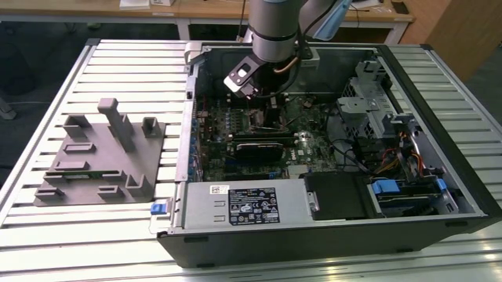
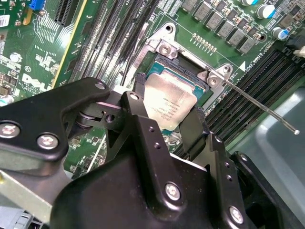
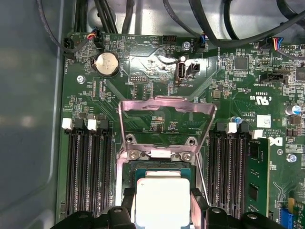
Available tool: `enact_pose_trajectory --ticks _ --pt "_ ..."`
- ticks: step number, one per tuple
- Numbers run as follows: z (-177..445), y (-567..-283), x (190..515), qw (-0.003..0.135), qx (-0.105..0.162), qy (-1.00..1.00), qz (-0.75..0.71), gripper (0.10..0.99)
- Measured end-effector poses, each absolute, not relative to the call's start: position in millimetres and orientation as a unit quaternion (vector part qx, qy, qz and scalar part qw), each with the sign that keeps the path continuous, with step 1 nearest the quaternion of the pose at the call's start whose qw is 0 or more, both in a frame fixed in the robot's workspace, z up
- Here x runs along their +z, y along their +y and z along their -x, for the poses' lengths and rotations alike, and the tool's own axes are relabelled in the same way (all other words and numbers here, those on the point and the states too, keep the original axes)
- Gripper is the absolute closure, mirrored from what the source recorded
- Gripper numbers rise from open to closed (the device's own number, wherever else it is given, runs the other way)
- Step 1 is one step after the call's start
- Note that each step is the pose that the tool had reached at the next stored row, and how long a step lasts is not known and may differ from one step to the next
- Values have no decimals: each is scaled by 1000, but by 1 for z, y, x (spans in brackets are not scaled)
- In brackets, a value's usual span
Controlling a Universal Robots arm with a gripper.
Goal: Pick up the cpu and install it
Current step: 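Place the cpu into insertion slot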
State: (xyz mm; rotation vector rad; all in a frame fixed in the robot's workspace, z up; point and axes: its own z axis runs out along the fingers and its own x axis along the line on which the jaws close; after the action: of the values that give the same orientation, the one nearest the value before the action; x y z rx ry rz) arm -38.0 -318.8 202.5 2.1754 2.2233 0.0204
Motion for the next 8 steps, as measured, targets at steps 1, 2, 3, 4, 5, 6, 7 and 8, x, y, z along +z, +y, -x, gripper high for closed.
enact_pose_trajectory --ticks 1,2,3,4,5,6,7,8 --pt "38 -319 202 15 7 715 -699 545" --pt "38 -319 202 15 7 715 -699 545" --pt "38 -319 201 15 7 715 -699 545" --pt "38 -319 201 16 7 715 -699 545" --pt "38 -319 201 15 7 715 -699 545" --pt "38 -319 201 16 7 714 -700 545" --pt "38 -319 200 16 7 714 -700 545" --pt "38 -319 200 16 7 714 -700 545"
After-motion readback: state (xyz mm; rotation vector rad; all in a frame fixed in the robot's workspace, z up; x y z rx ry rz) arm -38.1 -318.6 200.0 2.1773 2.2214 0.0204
